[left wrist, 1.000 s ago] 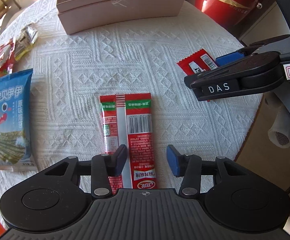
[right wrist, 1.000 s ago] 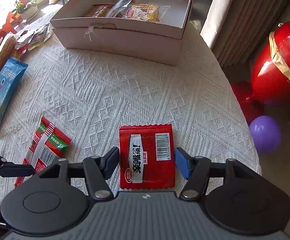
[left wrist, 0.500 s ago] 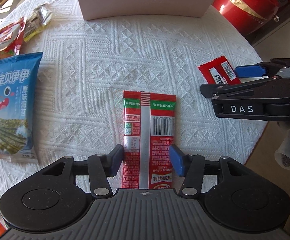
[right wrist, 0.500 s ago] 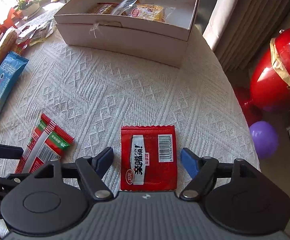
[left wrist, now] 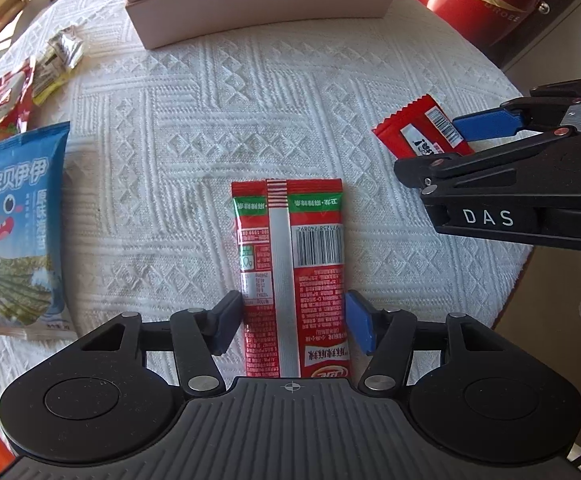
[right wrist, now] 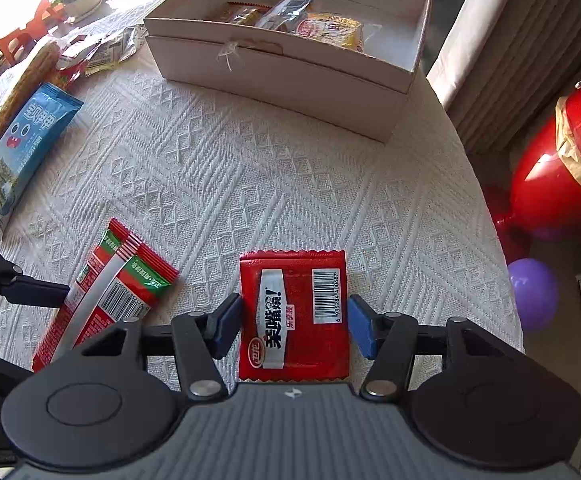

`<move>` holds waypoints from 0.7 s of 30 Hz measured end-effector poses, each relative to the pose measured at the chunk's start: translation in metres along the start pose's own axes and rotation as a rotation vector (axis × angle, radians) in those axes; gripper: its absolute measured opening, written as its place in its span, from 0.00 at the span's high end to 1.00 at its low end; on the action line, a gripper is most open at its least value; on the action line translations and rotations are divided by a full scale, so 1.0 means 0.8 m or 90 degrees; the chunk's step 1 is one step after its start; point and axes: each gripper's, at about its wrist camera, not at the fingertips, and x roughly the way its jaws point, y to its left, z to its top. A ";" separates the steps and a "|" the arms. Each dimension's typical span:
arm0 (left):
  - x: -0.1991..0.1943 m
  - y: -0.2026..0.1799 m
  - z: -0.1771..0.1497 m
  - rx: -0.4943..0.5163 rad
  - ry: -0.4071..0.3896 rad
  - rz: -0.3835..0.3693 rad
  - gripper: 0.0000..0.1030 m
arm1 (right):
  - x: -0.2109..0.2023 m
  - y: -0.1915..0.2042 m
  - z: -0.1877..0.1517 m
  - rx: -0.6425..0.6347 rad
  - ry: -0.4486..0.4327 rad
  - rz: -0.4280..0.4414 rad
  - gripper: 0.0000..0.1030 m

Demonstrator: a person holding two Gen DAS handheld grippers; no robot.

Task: Organize snacks
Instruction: 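Carry both held packets toward the pink box, then lower both packets into the pink box and open both grippers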

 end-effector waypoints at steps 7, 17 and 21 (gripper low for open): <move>-0.047 0.033 0.021 -0.047 -0.068 -0.063 0.51 | -0.037 -0.016 0.008 0.045 -0.037 -0.001 0.46; -0.163 0.064 0.184 -0.077 -0.308 -0.102 0.46 | -0.065 -0.029 0.029 0.075 -0.066 0.002 0.46; -0.126 0.083 0.230 -0.100 -0.285 -0.102 0.49 | -0.071 -0.025 0.042 0.080 -0.076 0.003 0.45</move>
